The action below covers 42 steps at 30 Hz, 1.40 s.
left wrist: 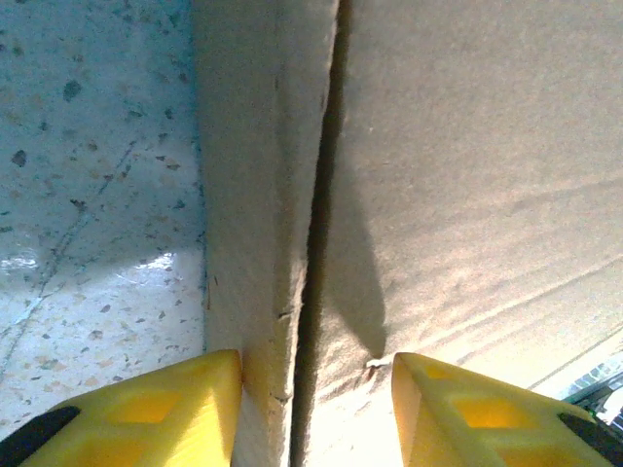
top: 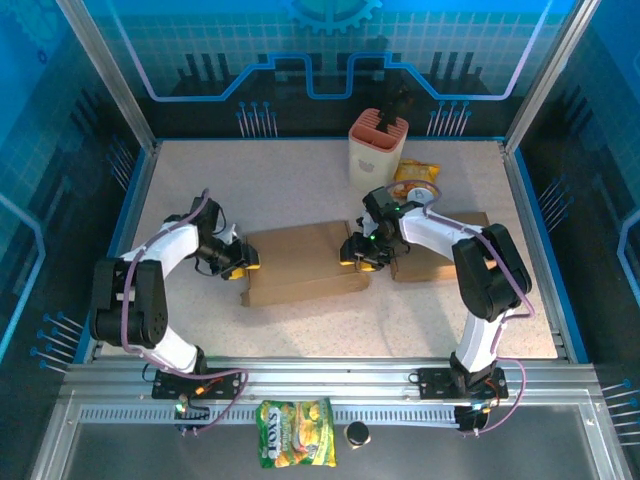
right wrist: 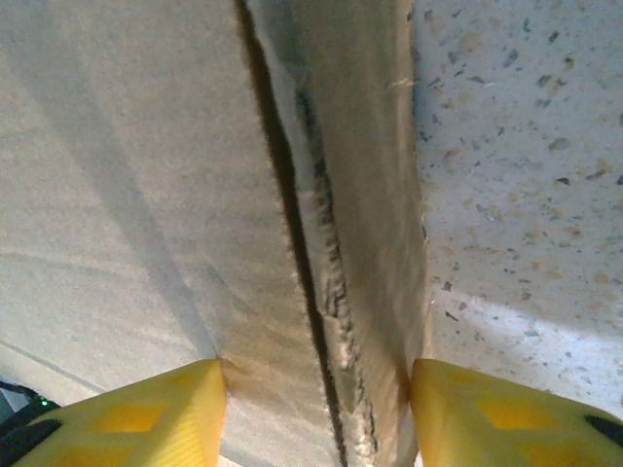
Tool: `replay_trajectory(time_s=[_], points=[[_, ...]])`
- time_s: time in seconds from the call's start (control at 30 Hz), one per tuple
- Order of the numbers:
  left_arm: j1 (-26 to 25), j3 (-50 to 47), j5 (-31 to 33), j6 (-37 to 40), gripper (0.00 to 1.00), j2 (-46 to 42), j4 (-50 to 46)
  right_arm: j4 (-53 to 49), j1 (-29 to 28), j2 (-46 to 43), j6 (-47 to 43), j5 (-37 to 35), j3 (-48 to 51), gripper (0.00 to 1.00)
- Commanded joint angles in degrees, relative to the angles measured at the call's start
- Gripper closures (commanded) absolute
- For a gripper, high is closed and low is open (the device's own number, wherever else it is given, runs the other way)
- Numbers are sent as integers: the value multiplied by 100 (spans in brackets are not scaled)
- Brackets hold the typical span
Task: Fold the paper box
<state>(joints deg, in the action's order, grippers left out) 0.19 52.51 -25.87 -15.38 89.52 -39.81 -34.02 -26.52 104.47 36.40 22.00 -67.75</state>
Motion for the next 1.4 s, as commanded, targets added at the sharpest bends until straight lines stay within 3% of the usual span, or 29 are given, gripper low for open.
replay_trajectory(time_s=[0.0, 0.17, 0.3, 0.37, 0.5, 0.67, 0.8, 1.37], points=[[-19, -90, -216, -184, 57, -193, 149, -278, 68, 147, -350, 45, -159, 53], [-17, -148, -245, -254, 62, -248, 240, -376, 86, 154, -431, 17, -139, 63], [-16, -266, -223, -376, 67, -320, 392, -395, 170, 41, -472, 49, -107, 66], [-18, -340, -184, -424, 70, -305, 478, -361, 247, -67, -504, 21, -90, 61], [-14, -486, -96, -482, 74, -275, 692, -177, 475, -245, -572, 45, -29, 40], [-10, -727, 117, -663, 80, -354, 1067, 411, 653, -265, -729, 338, 75, 26], [-10, -847, 183, -750, 83, -364, 1238, 853, 745, -134, -785, 671, 68, 21], [394, -1239, 493, -845, 95, -395, 1423, 855, 733, 731, -1166, 1238, -491, 15]])
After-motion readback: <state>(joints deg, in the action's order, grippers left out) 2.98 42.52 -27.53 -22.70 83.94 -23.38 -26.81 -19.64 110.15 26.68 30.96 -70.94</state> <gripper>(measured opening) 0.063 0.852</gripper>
